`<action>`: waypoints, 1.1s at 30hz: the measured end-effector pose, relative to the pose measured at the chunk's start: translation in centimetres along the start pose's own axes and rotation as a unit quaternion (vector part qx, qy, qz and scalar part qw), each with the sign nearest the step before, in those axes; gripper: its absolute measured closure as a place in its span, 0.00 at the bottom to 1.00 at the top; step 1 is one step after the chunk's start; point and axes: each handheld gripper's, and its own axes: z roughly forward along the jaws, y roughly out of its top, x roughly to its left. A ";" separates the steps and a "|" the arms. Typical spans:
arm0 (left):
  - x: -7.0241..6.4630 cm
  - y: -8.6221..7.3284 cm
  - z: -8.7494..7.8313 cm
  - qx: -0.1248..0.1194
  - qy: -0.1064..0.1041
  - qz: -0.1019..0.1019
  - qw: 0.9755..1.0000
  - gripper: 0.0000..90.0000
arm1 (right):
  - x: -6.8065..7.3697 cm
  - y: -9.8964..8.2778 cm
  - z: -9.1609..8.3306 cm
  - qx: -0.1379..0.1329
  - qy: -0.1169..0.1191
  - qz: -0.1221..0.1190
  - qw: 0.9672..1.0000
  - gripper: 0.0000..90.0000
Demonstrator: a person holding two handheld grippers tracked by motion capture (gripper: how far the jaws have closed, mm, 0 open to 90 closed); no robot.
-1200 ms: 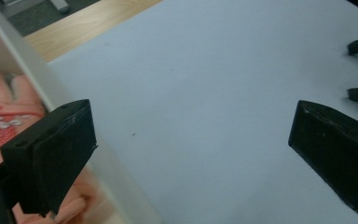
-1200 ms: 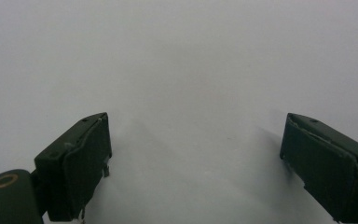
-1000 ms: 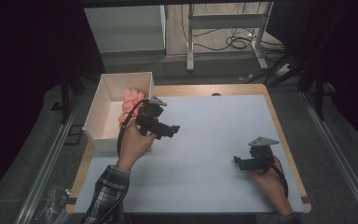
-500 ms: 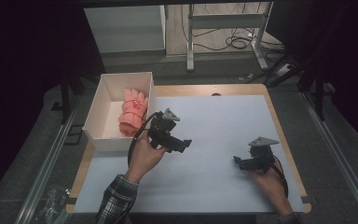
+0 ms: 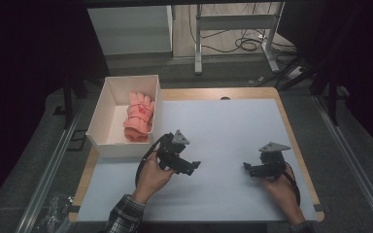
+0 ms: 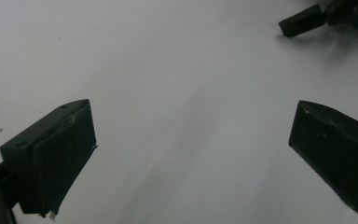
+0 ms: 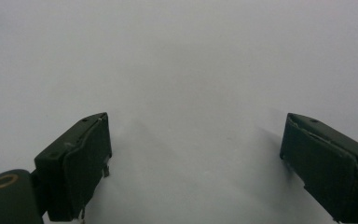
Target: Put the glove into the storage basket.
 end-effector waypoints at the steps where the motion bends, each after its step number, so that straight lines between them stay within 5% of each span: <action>1: -0.1 -0.4 0.2 -0.002 -0.003 -0.004 1.000 0.01 | 0.0 0.0 0.0 0.000 0.000 0.000 1.000 0.10; 11: -0.1 -4.0 2.2 0.005 -0.014 -0.013 1.000 0.01 | 0.0 0.0 0.0 0.000 0.000 0.000 1.000 0.10; 19: 0.1 -6.3 3.3 0.021 0.000 -0.021 1.000 0.01 | 0.0 0.0 0.0 0.000 0.000 0.000 1.000 0.10; 33: 0.0 -7.1 3.8 0.016 0.016 -0.009 1.000 0.00 | 0.0 0.0 0.0 0.000 0.000 0.000 1.000 0.10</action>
